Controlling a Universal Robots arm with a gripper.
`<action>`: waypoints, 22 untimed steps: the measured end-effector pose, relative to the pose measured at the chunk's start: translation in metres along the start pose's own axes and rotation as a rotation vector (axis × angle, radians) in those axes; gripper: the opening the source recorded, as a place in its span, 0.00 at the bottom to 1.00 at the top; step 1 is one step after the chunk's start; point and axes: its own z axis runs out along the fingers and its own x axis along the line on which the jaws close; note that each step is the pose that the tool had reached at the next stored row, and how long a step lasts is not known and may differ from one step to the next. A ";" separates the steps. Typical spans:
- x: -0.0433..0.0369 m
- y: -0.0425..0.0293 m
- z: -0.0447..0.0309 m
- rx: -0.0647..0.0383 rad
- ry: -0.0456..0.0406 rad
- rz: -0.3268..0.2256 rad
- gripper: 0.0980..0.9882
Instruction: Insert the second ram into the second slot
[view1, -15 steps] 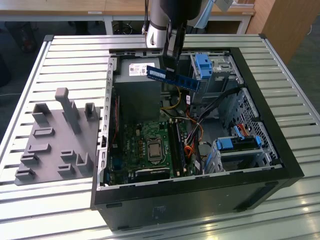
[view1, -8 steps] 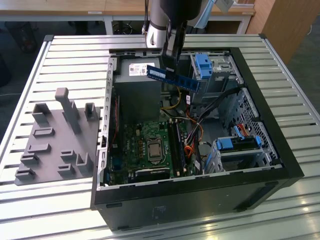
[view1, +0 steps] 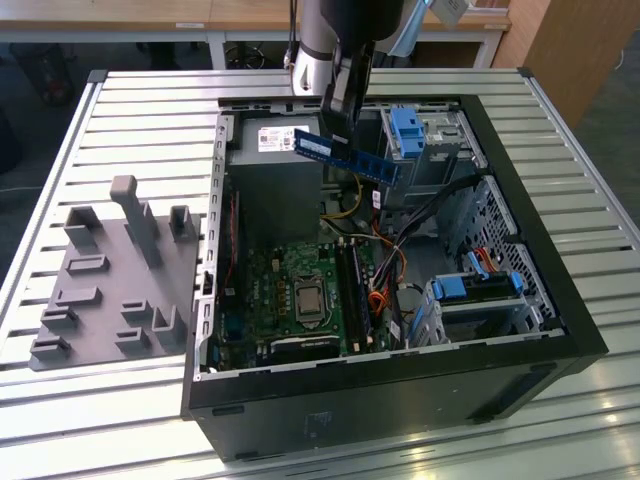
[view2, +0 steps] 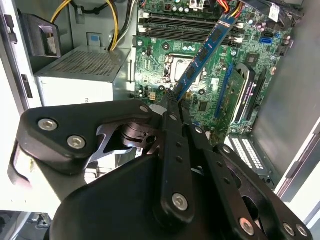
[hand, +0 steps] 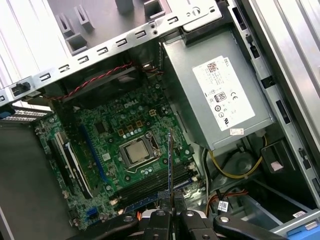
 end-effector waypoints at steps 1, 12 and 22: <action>0.0000 0.0000 0.0000 0.000 -0.0001 0.004 0.04; 0.0000 0.0000 0.0000 0.000 -0.0017 0.048 0.04; 0.0000 0.0000 0.0000 0.001 -0.0031 0.085 0.04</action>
